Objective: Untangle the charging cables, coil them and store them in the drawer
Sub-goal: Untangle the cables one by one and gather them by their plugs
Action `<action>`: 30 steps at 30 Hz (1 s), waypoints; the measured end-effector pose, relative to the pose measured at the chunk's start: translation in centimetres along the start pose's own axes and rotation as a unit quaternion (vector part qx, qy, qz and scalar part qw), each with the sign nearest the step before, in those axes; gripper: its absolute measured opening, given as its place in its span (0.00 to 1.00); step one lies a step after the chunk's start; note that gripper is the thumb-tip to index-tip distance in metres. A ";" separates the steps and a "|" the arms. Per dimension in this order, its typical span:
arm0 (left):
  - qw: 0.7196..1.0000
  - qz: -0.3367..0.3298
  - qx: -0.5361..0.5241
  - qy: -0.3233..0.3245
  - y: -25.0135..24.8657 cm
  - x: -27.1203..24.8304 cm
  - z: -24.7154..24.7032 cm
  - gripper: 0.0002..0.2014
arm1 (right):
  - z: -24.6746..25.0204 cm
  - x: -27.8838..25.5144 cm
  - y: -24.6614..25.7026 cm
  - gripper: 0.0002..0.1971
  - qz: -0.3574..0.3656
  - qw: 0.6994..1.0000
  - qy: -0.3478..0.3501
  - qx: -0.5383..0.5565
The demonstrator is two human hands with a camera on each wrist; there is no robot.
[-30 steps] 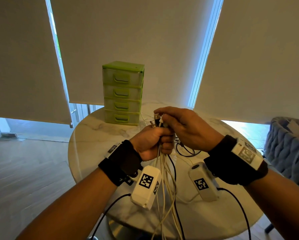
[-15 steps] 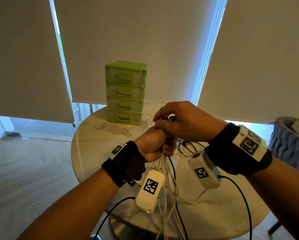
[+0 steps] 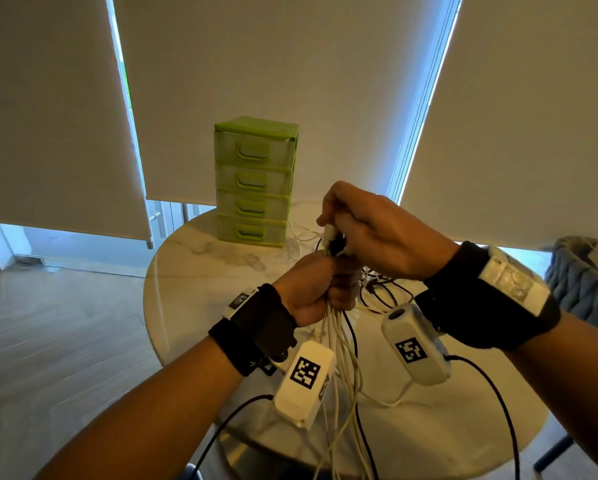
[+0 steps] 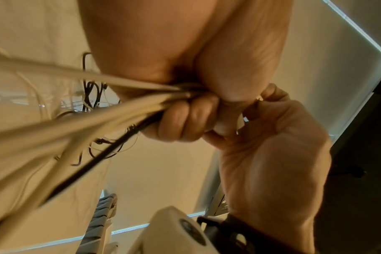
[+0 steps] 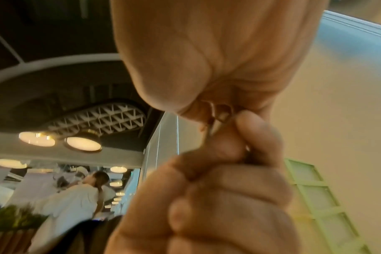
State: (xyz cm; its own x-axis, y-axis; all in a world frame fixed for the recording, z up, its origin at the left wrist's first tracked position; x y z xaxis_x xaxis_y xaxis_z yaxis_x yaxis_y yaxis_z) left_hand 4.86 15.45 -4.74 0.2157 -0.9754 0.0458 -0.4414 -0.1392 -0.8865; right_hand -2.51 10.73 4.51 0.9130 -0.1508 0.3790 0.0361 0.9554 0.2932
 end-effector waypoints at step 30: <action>0.989 -0.023 -0.132 0.054 -1.3 0.5 -1.9 0.12 | -6.7 -8.7 -2.6 0.12 -0.203 0.778 0.156 0.574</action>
State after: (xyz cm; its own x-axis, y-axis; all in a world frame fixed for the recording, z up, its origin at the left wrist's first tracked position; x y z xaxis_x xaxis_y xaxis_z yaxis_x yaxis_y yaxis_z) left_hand 3.90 14.84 -2.70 0.1534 -0.9775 0.1450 -0.6489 -0.2103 -0.7312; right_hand -7.79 11.23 -5.41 0.9816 -0.1408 -0.1286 0.1244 -0.0386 0.9915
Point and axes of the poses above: each hand's wrist, its own x-axis towards the middle knuckle, its own z-axis out of the back of the hand, y = z × x, the point moved 3 cm from there along x, towards the middle knuckle, and after that the axes turned 6 degrees about -x, right-handed, at the moved point
